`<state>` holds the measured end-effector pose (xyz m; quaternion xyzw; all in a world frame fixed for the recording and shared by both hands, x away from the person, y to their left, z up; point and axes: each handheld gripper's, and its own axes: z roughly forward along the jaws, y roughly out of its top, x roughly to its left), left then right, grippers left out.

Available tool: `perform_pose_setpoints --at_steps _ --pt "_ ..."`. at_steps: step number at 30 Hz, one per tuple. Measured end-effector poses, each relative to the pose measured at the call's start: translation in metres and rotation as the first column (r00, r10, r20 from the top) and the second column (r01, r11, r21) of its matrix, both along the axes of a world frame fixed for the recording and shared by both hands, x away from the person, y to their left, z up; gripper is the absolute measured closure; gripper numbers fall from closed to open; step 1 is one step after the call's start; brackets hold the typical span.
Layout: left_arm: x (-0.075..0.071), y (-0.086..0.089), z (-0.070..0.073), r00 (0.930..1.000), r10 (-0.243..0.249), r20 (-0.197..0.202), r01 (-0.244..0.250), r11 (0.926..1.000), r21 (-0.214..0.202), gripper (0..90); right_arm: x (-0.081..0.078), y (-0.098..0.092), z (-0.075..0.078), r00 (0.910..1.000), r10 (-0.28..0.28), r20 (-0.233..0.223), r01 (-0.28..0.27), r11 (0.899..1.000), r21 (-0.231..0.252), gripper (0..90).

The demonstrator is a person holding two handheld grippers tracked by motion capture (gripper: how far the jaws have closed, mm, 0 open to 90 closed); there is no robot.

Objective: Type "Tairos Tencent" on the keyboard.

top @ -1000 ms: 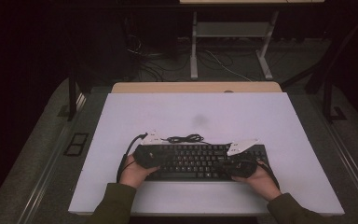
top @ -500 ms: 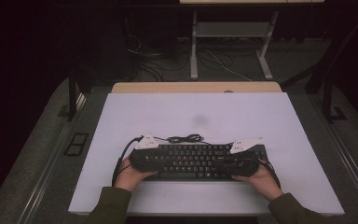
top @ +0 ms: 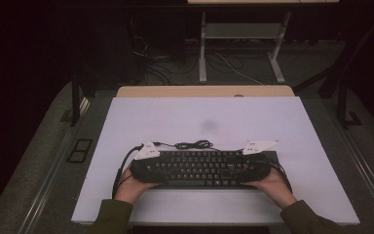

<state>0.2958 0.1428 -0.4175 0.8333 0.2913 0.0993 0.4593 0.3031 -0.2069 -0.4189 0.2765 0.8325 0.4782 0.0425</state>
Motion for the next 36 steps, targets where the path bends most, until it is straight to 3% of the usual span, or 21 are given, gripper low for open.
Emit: perform_pose_setpoints --at_steps 8,18,23,29,36 --pt "-0.003 0.006 -0.001 0.9998 0.019 0.005 -0.019 0.9998 -0.003 29.8 0.005 0.005 0.004 0.9997 -0.013 0.021 0.013 0.999 0.041 27.5" --pt "-0.010 0.017 -0.002 0.9992 0.033 0.023 -0.033 0.9994 -0.010 30.2 0.015 0.014 0.003 0.9993 -0.025 0.027 0.023 0.998 0.060 26.7" --pt "-0.011 0.022 -0.004 0.9988 0.039 0.029 -0.039 0.9992 0.007 31.6 0.019 0.017 0.002 0.9989 -0.035 0.031 0.033 0.998 0.062 26.6" --pt "-0.009 0.029 -0.006 0.9970 0.067 0.038 -0.068 0.9973 0.027 37.9 0.018 0.019 0.000 0.9985 -0.038 0.039 0.035 0.997 0.065 26.3" --pt "-0.008 0.035 -0.007 0.9957 0.083 0.040 -0.085 0.9953 0.047 51.7 0.019 0.019 -0.001 0.9985 -0.034 0.043 0.031 0.997 0.064 26.0"
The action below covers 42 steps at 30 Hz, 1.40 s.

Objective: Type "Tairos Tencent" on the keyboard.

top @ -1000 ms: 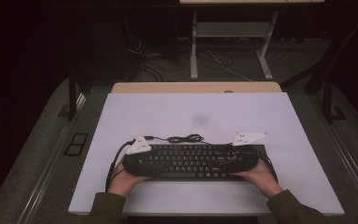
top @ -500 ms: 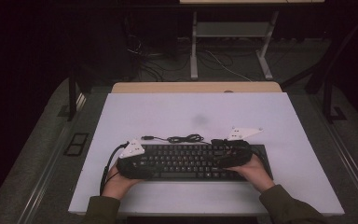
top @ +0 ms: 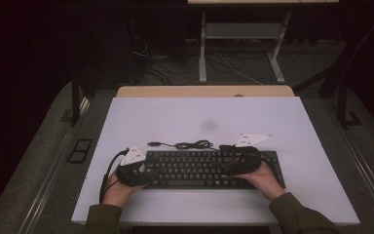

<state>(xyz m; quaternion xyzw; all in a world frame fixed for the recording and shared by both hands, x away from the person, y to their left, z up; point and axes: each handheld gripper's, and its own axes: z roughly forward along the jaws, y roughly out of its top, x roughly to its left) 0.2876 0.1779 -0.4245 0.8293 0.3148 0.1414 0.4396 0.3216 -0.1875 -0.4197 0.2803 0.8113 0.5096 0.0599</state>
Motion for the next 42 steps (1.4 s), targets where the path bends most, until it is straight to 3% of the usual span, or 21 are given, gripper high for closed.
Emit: perform_pose_setpoints --at_steps 10,15,20,39,42 --pt "0.004 0.006 -0.005 0.9996 0.018 -0.023 -0.017 0.9990 0.040 74.2 0.000 0.003 -0.005 0.9999 0.009 -0.010 -0.009 1.000 -0.006 26.0" --pt "0.007 0.009 -0.007 0.9984 0.019 -0.053 -0.019 0.9998 0.002 88.3 0.001 0.002 -0.005 0.9999 0.006 -0.012 -0.006 1.000 -0.004 26.0" --pt "0.008 0.008 -0.009 0.9971 0.006 -0.075 -0.007 1.0000 -0.002 88.4 0.001 0.003 -0.006 0.9999 0.006 -0.014 -0.006 1.000 -0.004 26.0" --pt "0.010 0.002 -0.014 0.9947 -0.016 -0.102 0.015 0.9998 -0.014 88.4 0.001 0.002 -0.006 0.9999 0.001 -0.010 -0.001 1.000 -0.003 26.0" --pt "0.010 0.000 -0.015 0.9944 -0.017 -0.105 0.018 0.9998 0.009 88.5 0.001 0.002 -0.007 0.9999 0.001 -0.011 -0.001 1.000 -0.004 26.0"
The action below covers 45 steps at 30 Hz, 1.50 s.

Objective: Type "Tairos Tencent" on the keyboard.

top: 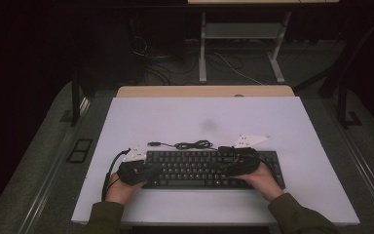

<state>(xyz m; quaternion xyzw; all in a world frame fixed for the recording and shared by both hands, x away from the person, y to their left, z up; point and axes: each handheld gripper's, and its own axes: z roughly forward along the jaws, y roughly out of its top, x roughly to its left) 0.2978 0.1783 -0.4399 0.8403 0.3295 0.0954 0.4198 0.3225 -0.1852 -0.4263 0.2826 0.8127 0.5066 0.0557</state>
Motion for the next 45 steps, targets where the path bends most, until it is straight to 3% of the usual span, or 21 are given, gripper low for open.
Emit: perform_pose_setpoints --at_steps 18,27,35,42,45 --pt "0.000 0.006 0.005 0.9999 0.013 0.007 -0.013 0.9994 -0.031 88.5 0.000 -0.003 0.003 1.0000 -0.006 0.004 0.006 1.000 0.011 26.1" --pt "0.000 0.007 0.008 0.9999 0.014 0.004 -0.013 0.9987 -0.049 85.4 0.000 -0.003 0.005 1.0000 -0.006 -0.002 0.007 0.999 0.046 26.0" --pt "-0.004 0.002 0.010 0.9997 0.013 0.020 -0.012 0.9983 -0.056 74.5 0.002 -0.001 0.008 0.9999 -0.007 -0.012 0.007 0.999 0.052 31.2" --pt "-0.003 -0.002 0.010 0.9996 0.008 0.028 -0.007 0.9979 -0.065 63.2 0.009 0.009 0.012 0.9998 0.001 -0.019 -0.001 1.000 0.023 43.7" --pt "-0.003 -0.003 0.010 0.9996 0.007 0.027 -0.005 0.9973 -0.074 53.4 0.011 0.015 0.012 0.9998 0.007 -0.018 -0.007 1.000 0.001 51.2"
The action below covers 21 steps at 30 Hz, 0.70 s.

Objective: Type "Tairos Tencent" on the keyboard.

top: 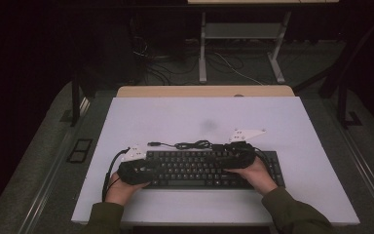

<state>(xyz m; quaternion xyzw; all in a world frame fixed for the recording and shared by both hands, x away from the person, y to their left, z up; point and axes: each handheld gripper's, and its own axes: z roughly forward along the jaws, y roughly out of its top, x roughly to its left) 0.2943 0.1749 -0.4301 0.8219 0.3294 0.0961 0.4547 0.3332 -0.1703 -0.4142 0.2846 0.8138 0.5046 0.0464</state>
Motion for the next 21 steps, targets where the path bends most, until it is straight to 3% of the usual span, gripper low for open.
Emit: perform_pose_setpoints --at_steps 12,21 --pt "0.001 -0.007 -0.002 0.9999 -0.007 0.008 0.007 1.0000 -0.007 31.6 0.006 0.021 -0.007 0.9989 0.033 -0.035 -0.035 0.997 -0.064 78.4" --pt "0.001 -0.008 -0.003 0.9999 -0.002 0.011 0.002 1.0000 -0.001 21.5 0.009 0.033 -0.013 0.9931 0.090 -0.075 -0.098 0.990 -0.104 89.2"
